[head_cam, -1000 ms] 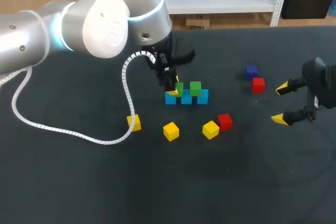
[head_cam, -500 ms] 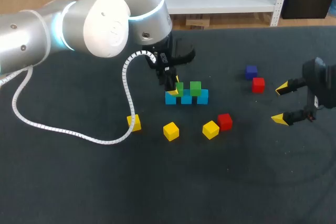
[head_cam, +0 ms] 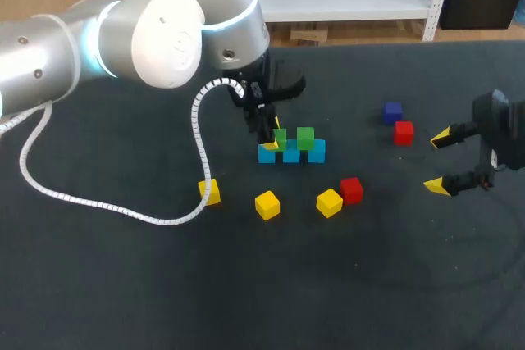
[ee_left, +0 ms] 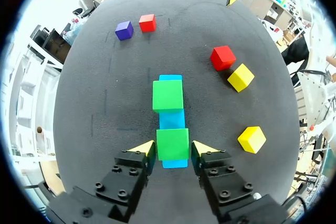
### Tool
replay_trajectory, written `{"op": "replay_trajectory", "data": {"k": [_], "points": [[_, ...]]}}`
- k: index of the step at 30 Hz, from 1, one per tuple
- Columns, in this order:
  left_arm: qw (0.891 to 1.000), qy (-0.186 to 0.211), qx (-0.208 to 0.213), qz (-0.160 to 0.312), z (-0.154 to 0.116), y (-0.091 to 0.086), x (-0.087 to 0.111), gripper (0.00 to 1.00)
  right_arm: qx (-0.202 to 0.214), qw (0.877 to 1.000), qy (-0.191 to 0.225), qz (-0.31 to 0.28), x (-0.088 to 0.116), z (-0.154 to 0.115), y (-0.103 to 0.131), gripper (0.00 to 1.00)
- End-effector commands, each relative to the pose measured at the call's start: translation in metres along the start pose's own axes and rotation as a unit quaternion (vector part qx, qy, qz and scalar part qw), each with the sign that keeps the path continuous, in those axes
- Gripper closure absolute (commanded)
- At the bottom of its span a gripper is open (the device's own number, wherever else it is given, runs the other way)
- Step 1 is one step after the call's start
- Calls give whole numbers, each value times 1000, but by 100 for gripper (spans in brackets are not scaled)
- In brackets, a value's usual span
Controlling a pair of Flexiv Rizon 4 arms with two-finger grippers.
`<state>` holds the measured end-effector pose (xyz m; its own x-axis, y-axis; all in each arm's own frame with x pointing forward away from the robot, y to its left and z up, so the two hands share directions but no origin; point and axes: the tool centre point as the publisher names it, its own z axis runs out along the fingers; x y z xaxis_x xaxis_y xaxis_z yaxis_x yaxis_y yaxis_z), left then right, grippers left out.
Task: Place the blue cubes, place green cubes on the blue cubes, place the yellow cubes on the green cubes, then place the red cubes on the yellow cubes, and place purple cube on the red cubes.
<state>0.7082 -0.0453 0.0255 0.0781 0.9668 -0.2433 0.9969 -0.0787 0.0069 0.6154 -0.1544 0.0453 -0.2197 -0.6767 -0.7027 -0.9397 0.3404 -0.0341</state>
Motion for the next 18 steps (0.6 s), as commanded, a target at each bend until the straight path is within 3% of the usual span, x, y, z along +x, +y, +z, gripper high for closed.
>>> {"op": "replay_trajectory", "data": {"k": [1, 2, 3, 11, 18], "points": [[1000, 4, 3, -2, 0, 3, -1, 32, 0, 1000, -1, 0, 0, 1, 0, 0], [1000, 4, 3, -2, 0, 3, 0, 8, 0, 1000, -1, 0, 0, 1, 0, 0], [1000, 4, 4, -4, -1, 3, 0, 0, 0, 1000, -1, 0, 0, 1, 0, 0], [1000, -7, -3, -21, -17, -2, 11, 0, 0, 1000, -1, 0, 0, 1, 0, 0], [999, -17, -15, -36, -40, -19, 30, 0, 0, 1000, -1, 0, 0, 1, 0, 0]]}}
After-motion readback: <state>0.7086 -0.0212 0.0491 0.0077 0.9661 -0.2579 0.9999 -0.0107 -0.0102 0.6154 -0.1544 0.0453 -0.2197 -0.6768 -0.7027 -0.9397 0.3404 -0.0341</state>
